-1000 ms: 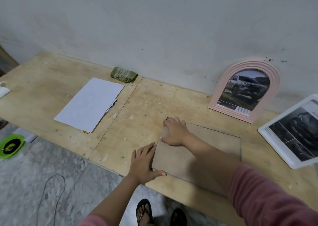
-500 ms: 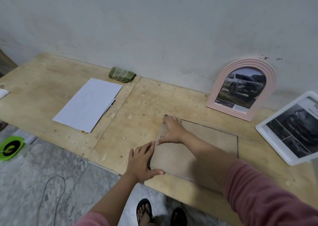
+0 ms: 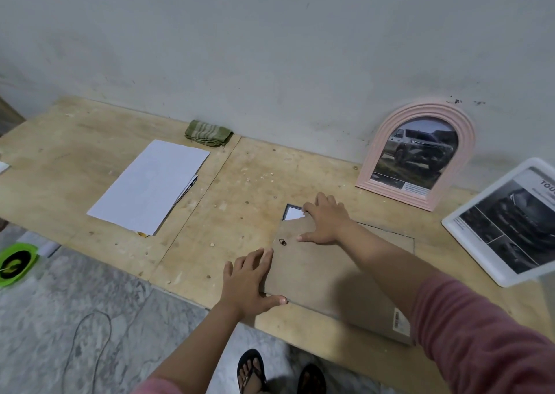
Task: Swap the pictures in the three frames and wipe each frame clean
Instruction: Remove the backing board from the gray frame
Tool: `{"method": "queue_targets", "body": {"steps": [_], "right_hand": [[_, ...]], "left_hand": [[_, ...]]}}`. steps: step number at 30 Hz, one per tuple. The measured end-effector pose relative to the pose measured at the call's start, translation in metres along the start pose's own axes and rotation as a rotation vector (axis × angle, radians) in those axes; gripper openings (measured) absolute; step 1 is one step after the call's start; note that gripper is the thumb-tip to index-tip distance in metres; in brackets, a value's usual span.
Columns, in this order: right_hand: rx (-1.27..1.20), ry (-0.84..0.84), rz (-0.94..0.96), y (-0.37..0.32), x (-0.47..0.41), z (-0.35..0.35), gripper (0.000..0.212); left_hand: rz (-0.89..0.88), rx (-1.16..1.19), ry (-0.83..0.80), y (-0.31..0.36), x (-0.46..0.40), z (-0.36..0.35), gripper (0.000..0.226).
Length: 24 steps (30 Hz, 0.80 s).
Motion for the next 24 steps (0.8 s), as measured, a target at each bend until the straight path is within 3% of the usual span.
{"method": "queue_targets", "body": {"steps": [7,14,21,24], "right_hand": [[0.004,-0.208,0.032,-0.001,-0.012,0.02,0.079],[0.009,-0.103,0.017,-0.006,-0.008,0.017,0.084],[-0.177,-0.131,-0.067,0.003,-0.009,0.019,0.083],[-0.233,-0.161,-0.11,0.004,-0.007,0.024,0.07]], "left_hand": [[0.023,-0.014,-0.061,0.005,-0.003,0.007,0.126],[0.017,-0.024,-0.047,0.004,-0.004,0.007,0.127],[0.024,-0.04,-0.061,0.005,-0.005,0.01,0.125],[0.024,-0.049,-0.065,0.005,-0.006,0.011,0.12]]}}
Point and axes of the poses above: each hand's wrist, its own x-axis away from the middle knuckle, its own z-axis out of the back of the hand, y = z × x, the point moved 3 cm from there along -x, towards the middle knuckle, and after that the axes turned 5 degrees about -z, right-handed, at the moved point
